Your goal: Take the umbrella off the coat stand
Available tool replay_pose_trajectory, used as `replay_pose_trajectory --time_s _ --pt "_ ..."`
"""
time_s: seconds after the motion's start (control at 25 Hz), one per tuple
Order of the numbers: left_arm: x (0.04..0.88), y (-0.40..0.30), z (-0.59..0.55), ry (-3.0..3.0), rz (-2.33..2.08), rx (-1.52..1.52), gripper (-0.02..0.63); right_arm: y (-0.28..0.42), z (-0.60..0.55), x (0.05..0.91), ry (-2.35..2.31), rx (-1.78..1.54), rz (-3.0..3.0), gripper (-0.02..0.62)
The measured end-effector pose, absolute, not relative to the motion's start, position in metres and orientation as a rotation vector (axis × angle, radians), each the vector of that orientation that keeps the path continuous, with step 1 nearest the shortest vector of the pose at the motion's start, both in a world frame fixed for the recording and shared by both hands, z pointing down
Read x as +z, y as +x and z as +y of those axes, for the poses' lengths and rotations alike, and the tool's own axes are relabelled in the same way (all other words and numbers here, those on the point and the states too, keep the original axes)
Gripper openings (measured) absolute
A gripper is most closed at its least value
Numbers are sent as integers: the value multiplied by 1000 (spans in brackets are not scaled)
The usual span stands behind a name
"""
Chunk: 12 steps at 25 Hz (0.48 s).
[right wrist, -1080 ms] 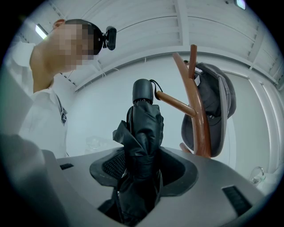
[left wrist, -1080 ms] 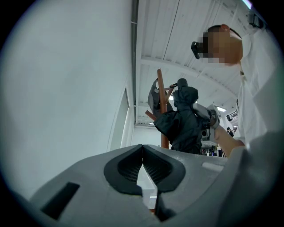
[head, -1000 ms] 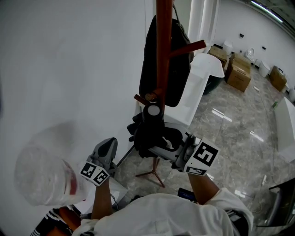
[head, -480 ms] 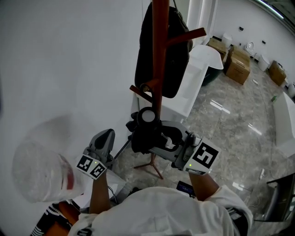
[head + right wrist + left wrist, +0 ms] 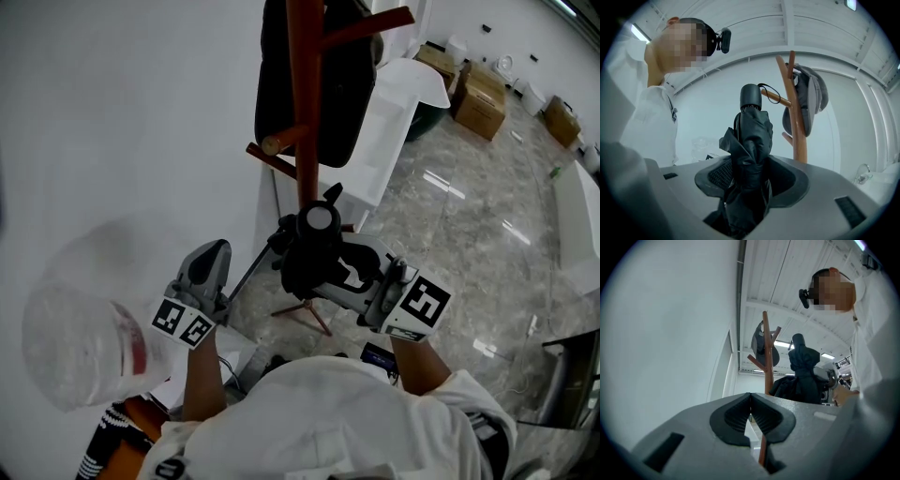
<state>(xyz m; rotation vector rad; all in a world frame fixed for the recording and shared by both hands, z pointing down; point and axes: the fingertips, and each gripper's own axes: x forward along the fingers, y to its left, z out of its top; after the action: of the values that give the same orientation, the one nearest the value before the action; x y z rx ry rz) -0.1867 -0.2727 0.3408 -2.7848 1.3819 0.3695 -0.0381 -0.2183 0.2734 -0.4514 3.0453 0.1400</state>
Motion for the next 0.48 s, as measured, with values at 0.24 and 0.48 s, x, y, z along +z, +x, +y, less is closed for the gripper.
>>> replay_pose_trajectory --time_s 0.24,0.48 --pt "344 -174 -274 -2814 1342 355 15 -14 -232 307 -593 49 3047 220" --pt "357 -160 -273 -2862 1314 332 15 16 -239 342 -726 -66 3028 220"
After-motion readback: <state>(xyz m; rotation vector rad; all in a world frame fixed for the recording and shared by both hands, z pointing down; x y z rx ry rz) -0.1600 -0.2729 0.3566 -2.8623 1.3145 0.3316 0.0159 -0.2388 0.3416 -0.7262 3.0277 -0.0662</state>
